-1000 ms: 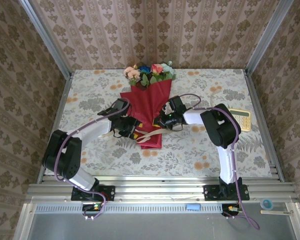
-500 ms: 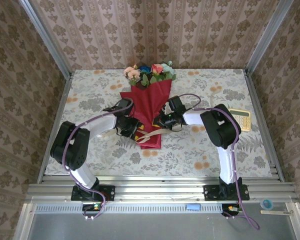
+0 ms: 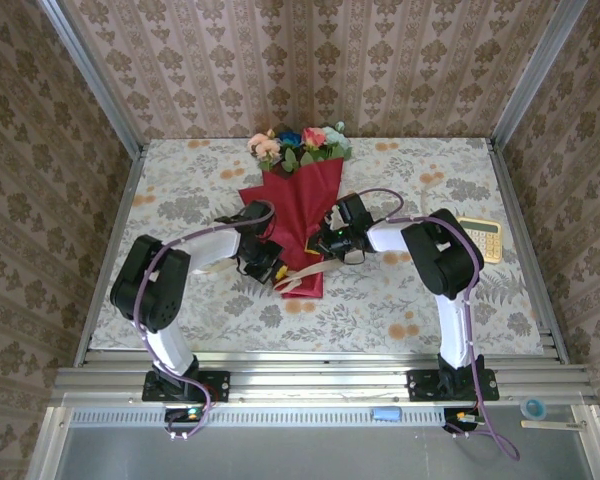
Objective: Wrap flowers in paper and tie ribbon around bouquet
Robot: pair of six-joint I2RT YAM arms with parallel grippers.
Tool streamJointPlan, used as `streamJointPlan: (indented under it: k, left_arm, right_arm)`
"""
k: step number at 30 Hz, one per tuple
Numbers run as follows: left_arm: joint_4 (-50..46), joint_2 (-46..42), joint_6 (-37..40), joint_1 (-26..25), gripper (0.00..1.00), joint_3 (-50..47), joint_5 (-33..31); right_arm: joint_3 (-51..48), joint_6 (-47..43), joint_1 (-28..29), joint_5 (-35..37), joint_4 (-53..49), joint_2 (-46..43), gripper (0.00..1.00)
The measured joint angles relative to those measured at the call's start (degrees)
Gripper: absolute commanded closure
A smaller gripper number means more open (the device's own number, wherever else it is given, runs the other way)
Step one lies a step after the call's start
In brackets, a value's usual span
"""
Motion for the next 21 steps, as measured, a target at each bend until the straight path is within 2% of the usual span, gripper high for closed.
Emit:
streamJointPlan:
  k: [6,9,13,17,21]
  left_arm:
    - [-5.22,-8.39,8.61,-1.62,1.00,-4.37,4.87]
    - [-6.73,-12.46,10.51,-1.07,1.00,-9.25,6.34]
    - [-6.05,-13.53,10.78,-0.02,1.00,-15.15,7.13]
    - [-2.05,-13.38,8.83,3.54,1.00,-19.04,6.29]
    - [2.54,-11.39,7.91,8.72,1.00,-16.68,4.26]
  right_arm:
    - [-0.92,3.02,0.46,2.16,4.74,-0.22,1.00]
    - [-0.92,4.96,0.66,3.06,7.28,-0.22,1.00]
    - [-0.87,6.80,0.98,3.45,8.96,-0.22,1.00]
    - [-0.87,7.48,1.07,3.48,7.87,-0.72,1.00]
    - [-0.74,5.84,0.98,3.43,1.92,-4.44,1.00]
